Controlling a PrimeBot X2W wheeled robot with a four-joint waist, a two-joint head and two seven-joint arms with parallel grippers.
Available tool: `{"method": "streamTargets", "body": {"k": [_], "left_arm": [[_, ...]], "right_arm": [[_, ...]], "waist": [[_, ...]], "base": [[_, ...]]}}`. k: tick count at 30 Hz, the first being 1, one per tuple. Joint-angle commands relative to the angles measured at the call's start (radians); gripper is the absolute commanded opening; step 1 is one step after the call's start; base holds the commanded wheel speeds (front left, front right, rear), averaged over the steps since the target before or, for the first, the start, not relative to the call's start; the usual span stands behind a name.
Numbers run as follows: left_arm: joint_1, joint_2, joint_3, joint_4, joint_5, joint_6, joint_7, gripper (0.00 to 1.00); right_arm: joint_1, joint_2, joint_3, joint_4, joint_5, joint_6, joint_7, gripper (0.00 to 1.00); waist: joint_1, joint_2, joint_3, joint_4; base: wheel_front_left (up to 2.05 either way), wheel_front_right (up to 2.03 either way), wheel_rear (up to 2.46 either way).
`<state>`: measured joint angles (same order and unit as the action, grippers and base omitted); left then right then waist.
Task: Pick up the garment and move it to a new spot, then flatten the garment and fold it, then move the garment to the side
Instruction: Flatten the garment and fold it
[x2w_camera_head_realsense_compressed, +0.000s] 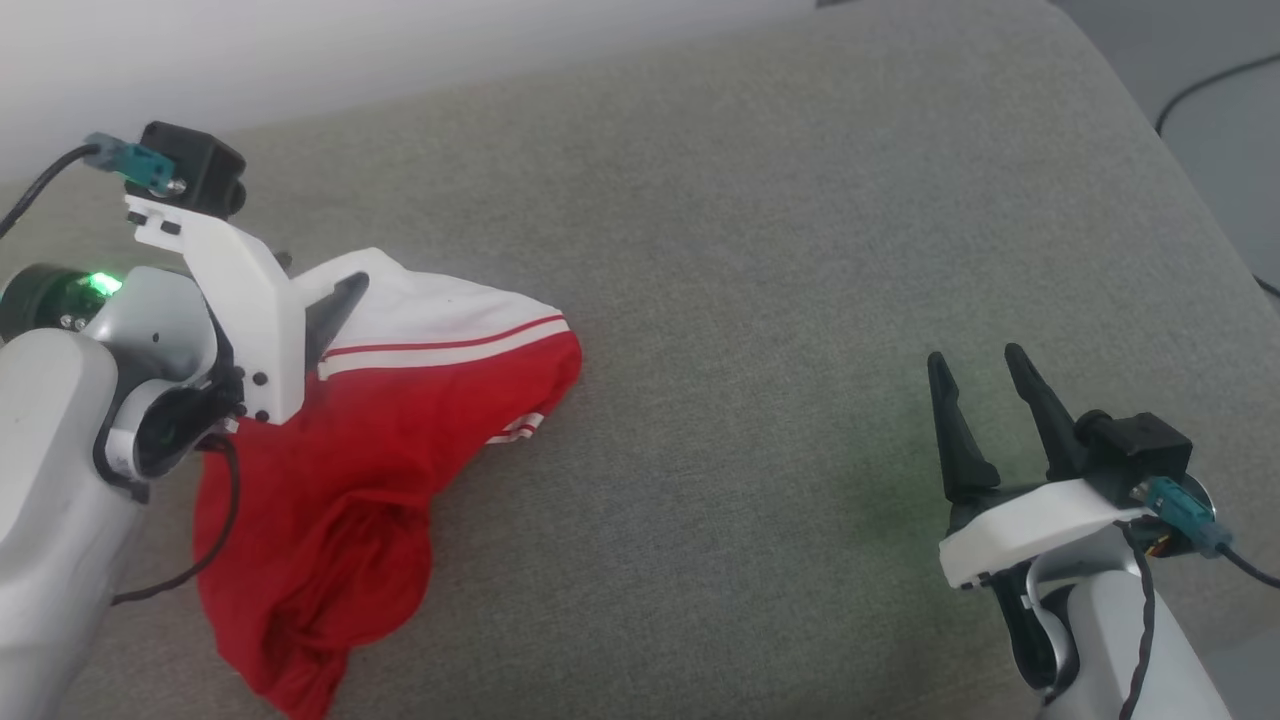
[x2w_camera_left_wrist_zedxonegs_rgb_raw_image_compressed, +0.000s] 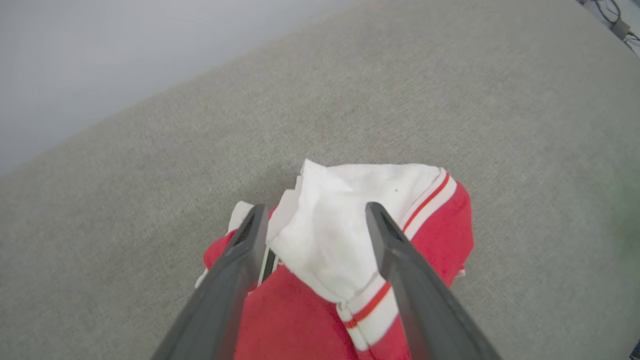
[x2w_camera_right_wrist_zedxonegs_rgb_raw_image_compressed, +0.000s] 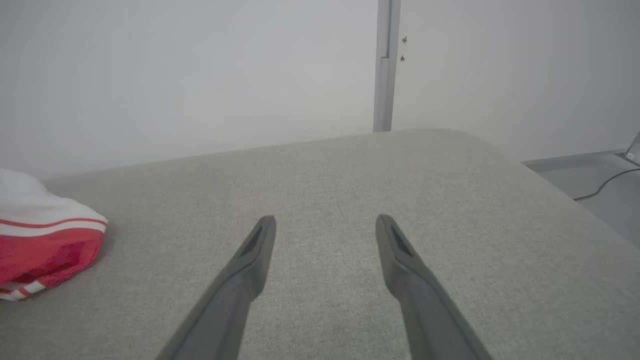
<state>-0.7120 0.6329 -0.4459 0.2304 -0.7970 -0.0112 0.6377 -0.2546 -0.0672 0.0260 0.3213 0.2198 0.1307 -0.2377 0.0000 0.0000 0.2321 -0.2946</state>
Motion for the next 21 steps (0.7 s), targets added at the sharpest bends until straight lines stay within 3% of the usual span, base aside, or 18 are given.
{"method": "streamTargets", "body": {"k": [1, 10, 11, 12, 13, 14, 21], "left_arm": [[-0.015, -0.003, 0.000, 0.013, -0.007, 0.018, 0.024, 1.00], [-0.047, -0.010, -0.040, 0.028, 0.010, 0.074, 0.135, 1.00], [-0.051, -0.011, -0.041, 0.026, 0.010, 0.077, 0.138, 0.79], [-0.058, -0.011, -0.044, 0.022, 0.013, 0.074, 0.140, 0.40], [-0.060, -0.014, -0.045, 0.019, 0.012, 0.072, 0.142, 0.09], [-0.061, -0.013, -0.048, 0.017, 0.016, 0.071, 0.141, 0.00], [-0.073, -0.019, -0.040, -0.008, 0.010, 0.071, 0.126, 0.00]], "right_arm": [[-0.017, 0.003, 0.000, 0.001, 0.008, 0.000, -0.010, 1.00], [-0.038, 0.012, 0.000, 0.026, 0.006, 0.000, -0.023, 1.00], [-0.039, 0.013, 0.001, 0.027, 0.006, 0.000, -0.025, 1.00], [-0.040, 0.013, 0.001, 0.028, 0.006, 0.000, -0.025, 1.00], [-0.042, 0.013, 0.002, 0.029, 0.005, 0.000, -0.026, 1.00], [-0.044, 0.013, 0.002, 0.031, 0.004, 0.000, -0.027, 1.00], [-0.051, 0.015, -0.008, 0.035, -0.001, 0.000, -0.029, 1.00]], "waist": [[0.0000, 0.0000, 0.017, -0.012], [0.0000, 0.0000, 0.049, -0.009], [0.0000, 0.0000, 0.052, -0.008], [0.0000, 0.0000, 0.055, -0.007], [0.0000, 0.0000, 0.057, -0.005], [0.0000, 0.0000, 0.060, -0.003], [0.0000, 0.0000, 0.066, 0.017]], "base": [[0.00, 0.00, 0.00], [0.00, 0.00, 0.00], [0.00, 0.00, 0.00], [0.00, 0.00, 0.00], [0.00, 0.00, 0.00], [0.00, 0.00, 0.00], [0.00, 0.00, 0.00]]}}
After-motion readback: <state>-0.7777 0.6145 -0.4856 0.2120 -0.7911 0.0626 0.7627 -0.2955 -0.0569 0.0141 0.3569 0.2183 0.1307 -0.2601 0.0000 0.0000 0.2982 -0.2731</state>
